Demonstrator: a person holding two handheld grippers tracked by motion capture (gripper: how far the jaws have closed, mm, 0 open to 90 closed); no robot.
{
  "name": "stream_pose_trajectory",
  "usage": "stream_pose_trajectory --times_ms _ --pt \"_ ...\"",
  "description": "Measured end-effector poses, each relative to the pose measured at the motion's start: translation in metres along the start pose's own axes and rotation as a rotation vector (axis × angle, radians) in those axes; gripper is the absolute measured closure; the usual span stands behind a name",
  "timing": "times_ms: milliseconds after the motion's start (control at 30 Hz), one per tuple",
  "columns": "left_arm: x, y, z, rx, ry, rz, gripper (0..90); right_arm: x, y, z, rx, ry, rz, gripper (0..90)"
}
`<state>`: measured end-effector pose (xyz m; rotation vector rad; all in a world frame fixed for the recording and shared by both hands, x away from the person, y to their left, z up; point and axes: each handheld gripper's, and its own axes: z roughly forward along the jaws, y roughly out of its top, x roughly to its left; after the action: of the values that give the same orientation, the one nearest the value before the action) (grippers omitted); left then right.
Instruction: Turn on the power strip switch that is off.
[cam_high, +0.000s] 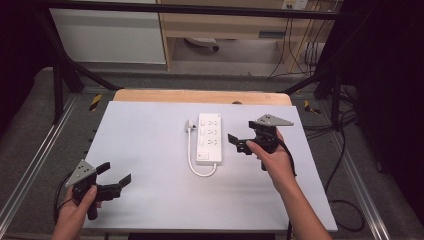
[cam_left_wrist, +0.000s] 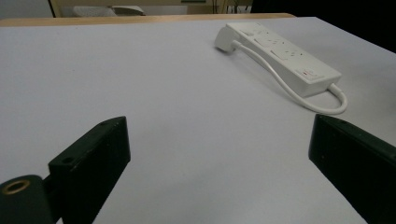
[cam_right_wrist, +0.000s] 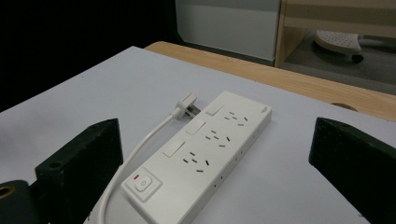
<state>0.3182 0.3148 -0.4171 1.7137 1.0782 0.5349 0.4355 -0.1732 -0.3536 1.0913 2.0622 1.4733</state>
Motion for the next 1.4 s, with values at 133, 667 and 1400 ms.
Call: stream_pose_trajectory --times_ms 133,667,1400 --pt "0.0 0.0 0.0 0.0 0.0 -0.003 5.5 -0.001 0.004 0.007 0.001 -0.007 -0.005 3.5" --pt "0.0 0.0 0.001 0.005 0.0 -0.001 5.5 -0.006 0.013 0.031 0.004 -0.034 -0.007 4.6" --pt "0.001 0.0 0.0 0.001 0.001 -0.007 5.5 -0.01 0.014 0.059 0.024 -0.061 0.001 5.8"
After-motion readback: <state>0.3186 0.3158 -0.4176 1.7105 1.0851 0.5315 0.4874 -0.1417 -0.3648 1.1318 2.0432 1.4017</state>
